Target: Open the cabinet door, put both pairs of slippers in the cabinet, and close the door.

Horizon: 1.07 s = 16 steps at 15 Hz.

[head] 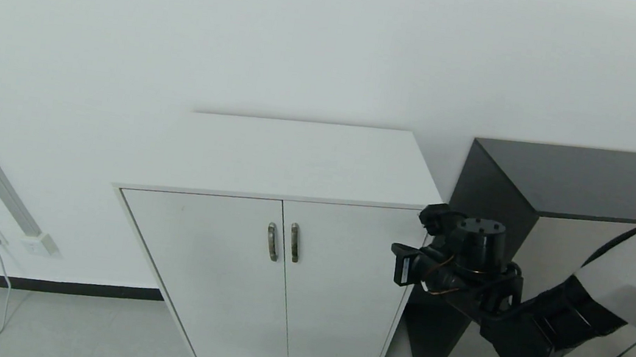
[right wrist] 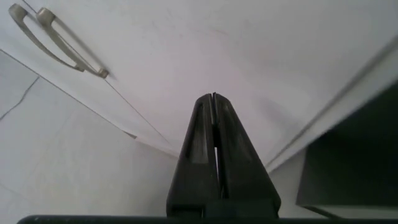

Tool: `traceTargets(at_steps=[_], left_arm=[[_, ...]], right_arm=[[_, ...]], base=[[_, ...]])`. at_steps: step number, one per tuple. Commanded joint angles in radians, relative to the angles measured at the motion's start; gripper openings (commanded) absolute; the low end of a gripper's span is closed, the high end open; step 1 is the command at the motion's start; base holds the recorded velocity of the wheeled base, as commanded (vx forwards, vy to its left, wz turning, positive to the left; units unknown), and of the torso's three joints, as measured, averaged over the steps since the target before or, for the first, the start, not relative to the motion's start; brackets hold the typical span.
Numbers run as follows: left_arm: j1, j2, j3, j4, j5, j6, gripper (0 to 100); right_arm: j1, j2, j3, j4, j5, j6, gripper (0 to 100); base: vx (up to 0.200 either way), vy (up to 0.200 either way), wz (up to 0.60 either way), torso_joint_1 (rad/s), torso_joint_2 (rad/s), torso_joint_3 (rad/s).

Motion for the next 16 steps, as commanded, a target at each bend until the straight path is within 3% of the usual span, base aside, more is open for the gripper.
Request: traceTargets(at_steps=[1, 9, 16], left_arm=[[0.000, 0.001, 0.000, 0.000, -0.001, 0.000, 0], [0.000, 0.001, 0.000, 0.000, -0.001, 0.000, 0], [0.000, 0.001, 0.000, -0.002, -0.001, -0.002, 0]], right_arm=[[-0.005, -0.129, 0.131, -0.038, -0.049, 0.001, 0], [-0.116, -0.470, 0.453, -0.041, -0.307, -0.007, 0], [-0.209, -0.755, 0.801, -0.041, -0.325, -0.048, 0]], base=[[0.000, 0.000, 0.00, 0.000, 0.00, 0.000], [0.000, 0.000, 0.00, 0.000, 0.00, 0.000], [0.000, 0.000, 0.00, 0.000, 0.00, 0.000]])
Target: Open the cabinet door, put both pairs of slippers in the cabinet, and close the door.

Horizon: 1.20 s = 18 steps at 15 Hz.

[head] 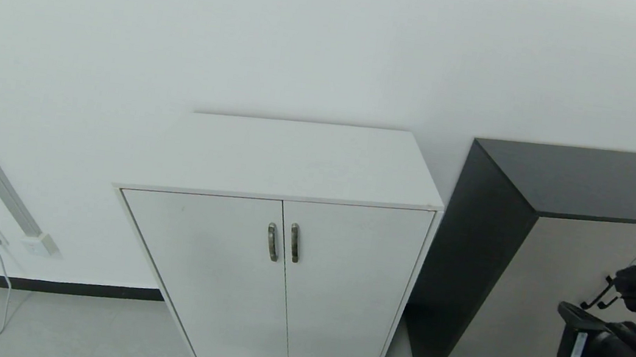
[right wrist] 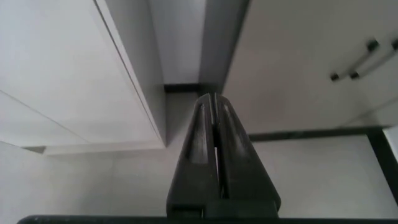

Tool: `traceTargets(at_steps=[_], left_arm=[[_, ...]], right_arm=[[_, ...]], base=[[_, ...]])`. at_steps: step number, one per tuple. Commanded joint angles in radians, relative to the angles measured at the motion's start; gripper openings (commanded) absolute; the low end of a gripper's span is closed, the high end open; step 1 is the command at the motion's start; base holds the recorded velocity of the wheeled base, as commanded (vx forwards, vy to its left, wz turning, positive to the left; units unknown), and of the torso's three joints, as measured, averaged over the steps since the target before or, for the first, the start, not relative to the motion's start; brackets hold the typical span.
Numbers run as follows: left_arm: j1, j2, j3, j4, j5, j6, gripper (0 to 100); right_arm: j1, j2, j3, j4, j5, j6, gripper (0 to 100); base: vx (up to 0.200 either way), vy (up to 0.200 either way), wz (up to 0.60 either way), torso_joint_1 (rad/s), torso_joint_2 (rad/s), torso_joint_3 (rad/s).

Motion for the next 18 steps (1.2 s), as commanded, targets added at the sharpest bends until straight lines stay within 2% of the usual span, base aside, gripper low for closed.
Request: traceTargets(at_steps=[1, 4, 8, 10, 13, 18], left_arm=[[0.000, 0.001, 0.000, 0.000, 0.001, -0.001, 0], [0.000, 0.001, 0.000, -0.001, 0.004, -0.019, 0], [0.000, 0.001, 0.000, -0.001, 0.004, -0.019, 0], [0.000, 0.001, 0.000, -0.001, 0.004, -0.019, 0], [0.000, 0.001, 0.000, -0.001, 0.004, -0.019, 0], [0.000, 0.001, 0.000, -0.001, 0.004, -0.019, 0]], right_arm=[[-0.040, -0.124, 0.117, 0.000, 0.000, -0.001, 0], [-0.083, -0.189, 0.193, 0.023, 0.000, 0.015, 0], [-0.096, -0.459, 0.193, 0.388, 0.061, 0.013, 0], [-0.095, -0.621, 0.193, 0.581, 0.184, 0.013, 0], [-0.095, -0.726, 0.193, 0.725, 0.294, 0.013, 0], [-0.050, -0.785, 0.193, 0.895, 0.297, 0.016, 0]], base=[[0.000, 0.000, 0.00, 0.000, 0.00, 0.000], [0.000, 0.000, 0.00, 0.000, 0.00, 0.000], [0.000, 0.000, 0.00, 0.000, 0.00, 0.000], [0.000, 0.000, 0.00, 0.000, 0.00, 0.000], [0.000, 0.000, 0.00, 0.000, 0.00, 0.000], [0.000, 0.000, 0.00, 0.000, 0.00, 0.000]])
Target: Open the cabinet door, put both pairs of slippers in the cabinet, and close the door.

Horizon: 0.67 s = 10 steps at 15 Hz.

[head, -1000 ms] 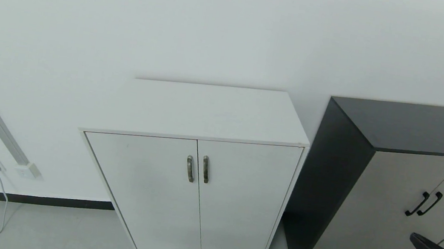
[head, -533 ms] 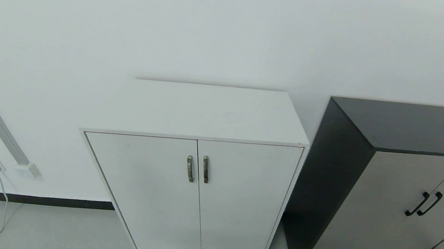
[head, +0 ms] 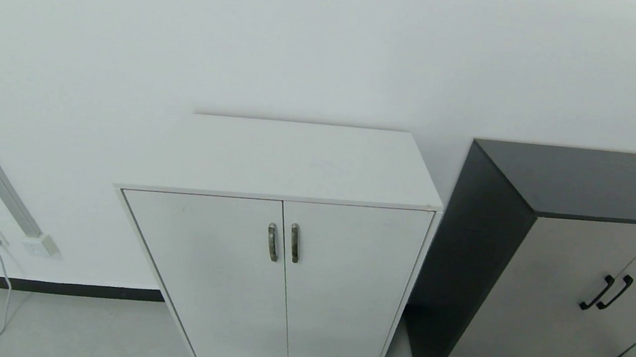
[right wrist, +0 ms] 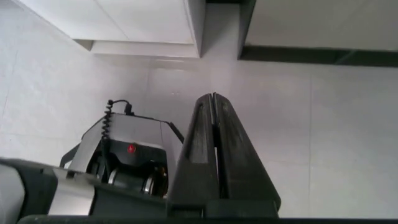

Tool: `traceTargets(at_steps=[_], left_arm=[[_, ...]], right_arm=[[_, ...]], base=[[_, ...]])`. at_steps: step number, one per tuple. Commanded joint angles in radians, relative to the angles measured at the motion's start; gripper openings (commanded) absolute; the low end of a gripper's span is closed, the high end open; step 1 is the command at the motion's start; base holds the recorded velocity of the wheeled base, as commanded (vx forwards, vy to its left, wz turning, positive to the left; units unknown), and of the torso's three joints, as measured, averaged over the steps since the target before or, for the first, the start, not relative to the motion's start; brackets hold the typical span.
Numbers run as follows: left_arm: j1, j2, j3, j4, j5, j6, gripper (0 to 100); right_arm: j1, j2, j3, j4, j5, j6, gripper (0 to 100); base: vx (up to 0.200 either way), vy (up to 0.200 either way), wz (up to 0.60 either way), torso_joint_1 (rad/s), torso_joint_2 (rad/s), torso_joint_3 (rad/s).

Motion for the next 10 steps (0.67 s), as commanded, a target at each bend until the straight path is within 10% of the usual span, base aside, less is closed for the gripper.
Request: traceTargets(at_steps=[1, 10], left_arm=[[0.000, 0.001, 0.000, 0.000, 0.001, 0.000, 0], [0.000, 0.001, 0.000, 0.000, 0.001, -0.002, 0]], right_arm=[[0.019, -0.053, 0.000, 0.035, 0.002, 0.000, 0], [-0.200, -0.464, 0.000, 0.101, 0.019, -0.041, 0]], base=[[0.000, 0.000, 0.00, 0.000, 0.00, 0.000], [0.000, 0.000, 0.00, 0.000, 0.00, 0.000]])
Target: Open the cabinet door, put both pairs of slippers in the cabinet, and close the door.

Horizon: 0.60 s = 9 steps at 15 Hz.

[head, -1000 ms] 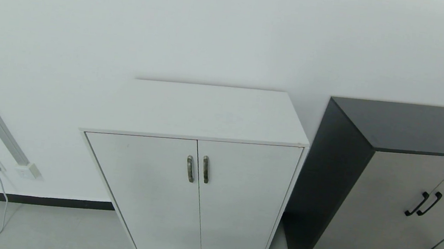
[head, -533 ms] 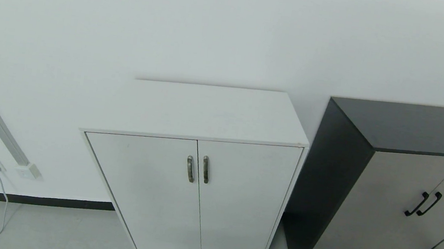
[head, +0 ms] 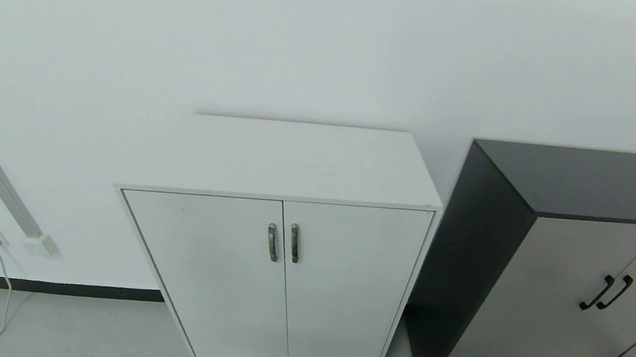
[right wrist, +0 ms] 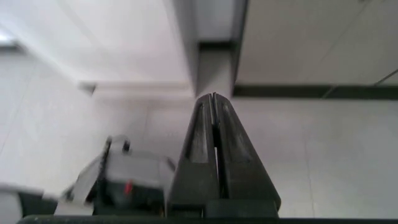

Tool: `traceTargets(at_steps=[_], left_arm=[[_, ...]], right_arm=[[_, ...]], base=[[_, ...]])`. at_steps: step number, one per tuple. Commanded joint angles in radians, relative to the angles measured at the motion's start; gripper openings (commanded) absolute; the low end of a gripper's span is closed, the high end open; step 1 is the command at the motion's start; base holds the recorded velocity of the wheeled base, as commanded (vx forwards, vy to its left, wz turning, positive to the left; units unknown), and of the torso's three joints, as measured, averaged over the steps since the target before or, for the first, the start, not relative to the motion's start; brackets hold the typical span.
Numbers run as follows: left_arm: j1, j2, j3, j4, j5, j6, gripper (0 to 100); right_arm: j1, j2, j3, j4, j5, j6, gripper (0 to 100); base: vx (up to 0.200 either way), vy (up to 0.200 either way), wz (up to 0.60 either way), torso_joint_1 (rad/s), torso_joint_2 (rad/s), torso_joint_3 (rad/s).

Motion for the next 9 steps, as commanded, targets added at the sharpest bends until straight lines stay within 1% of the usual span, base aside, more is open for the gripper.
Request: traceTargets(at_steps=[1, 3, 6, 8, 9], left_arm=[[0.000, 0.001, 0.000, 0.000, 0.001, -0.001, 0], [0.000, 0.001, 0.000, 0.000, 0.001, 0.001, 0], [0.000, 0.001, 0.000, 0.000, 0.001, -0.001, 0], [0.000, 0.001, 0.000, 0.000, 0.001, -0.002, 0], [0.000, 0.001, 0.000, 0.000, 0.001, -0.001, 0]], right_arm=[[-0.114, -0.222, 0.000, 0.002, 0.002, -0.020, 0], [-0.118, -0.303, 0.000, 0.001, 0.002, -0.018, 0], [-0.131, -0.334, 0.000, -0.001, 0.002, -0.014, 0], [-0.175, -0.380, 0.000, 0.001, 0.002, -0.015, 0], [-0.183, -0.404, 0.000, -0.001, 0.002, -0.014, 0]], base=[[0.000, 0.000, 0.00, 0.000, 0.00, 0.000], [0.000, 0.000, 0.00, 0.000, 0.00, 0.000], [0.000, 0.000, 0.00, 0.000, 0.00, 0.000], [0.000, 0.000, 0.00, 0.000, 0.00, 0.000], [0.000, 0.000, 0.00, 0.000, 0.00, 0.000]])
